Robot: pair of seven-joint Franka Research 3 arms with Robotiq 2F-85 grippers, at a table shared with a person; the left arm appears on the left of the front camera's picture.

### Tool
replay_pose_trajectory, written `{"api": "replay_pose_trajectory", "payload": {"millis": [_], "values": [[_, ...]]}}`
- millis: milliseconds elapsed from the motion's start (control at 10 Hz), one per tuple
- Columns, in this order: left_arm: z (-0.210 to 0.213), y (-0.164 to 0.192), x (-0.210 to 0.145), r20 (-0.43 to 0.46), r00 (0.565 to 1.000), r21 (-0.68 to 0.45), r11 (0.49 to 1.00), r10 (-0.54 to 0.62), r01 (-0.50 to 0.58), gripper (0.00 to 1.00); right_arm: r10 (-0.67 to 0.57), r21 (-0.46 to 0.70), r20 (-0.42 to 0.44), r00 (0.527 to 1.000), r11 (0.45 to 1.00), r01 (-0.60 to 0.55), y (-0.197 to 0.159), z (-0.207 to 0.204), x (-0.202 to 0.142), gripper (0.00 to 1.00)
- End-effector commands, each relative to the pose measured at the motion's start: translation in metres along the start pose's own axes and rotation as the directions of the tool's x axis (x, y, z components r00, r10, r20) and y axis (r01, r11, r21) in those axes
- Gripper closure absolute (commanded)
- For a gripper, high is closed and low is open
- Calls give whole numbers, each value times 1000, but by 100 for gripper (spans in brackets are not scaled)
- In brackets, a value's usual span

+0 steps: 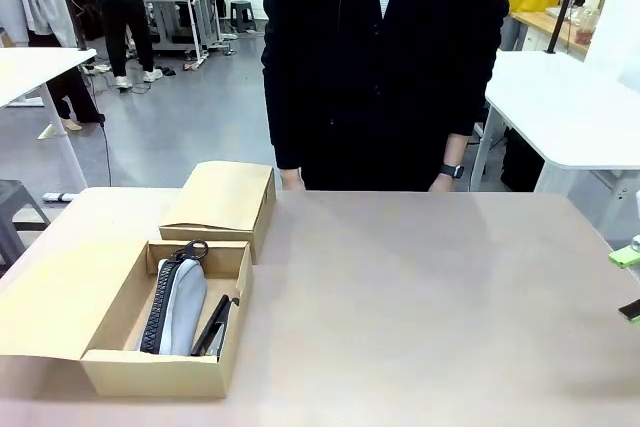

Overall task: Place items inside the box.
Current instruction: Pick up a Pencil pouch or Stapler and place it inside the Mailer Box closest to the robot, then close the lid of the Mailer Box closest to the robot.

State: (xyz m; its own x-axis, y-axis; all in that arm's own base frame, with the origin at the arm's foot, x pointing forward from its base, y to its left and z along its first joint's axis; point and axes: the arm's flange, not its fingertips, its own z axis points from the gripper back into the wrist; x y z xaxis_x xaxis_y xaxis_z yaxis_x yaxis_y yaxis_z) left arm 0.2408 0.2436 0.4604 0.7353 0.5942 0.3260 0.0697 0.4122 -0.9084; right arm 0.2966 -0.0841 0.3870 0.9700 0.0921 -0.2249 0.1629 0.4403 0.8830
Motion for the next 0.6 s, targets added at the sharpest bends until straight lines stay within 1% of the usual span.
{"api": "replay_pose_trajectory", "payload": {"millis": [0,500], "values": [[0,-1,0,11,1000,-20,1000,-17,17,0,-49,15,-69,996,999,50,15,-10,1,0],[0,-1,0,11,1000,-20,1000,-17,17,0,-49,15,-69,996,999,50,15,-10,1,0]]}}
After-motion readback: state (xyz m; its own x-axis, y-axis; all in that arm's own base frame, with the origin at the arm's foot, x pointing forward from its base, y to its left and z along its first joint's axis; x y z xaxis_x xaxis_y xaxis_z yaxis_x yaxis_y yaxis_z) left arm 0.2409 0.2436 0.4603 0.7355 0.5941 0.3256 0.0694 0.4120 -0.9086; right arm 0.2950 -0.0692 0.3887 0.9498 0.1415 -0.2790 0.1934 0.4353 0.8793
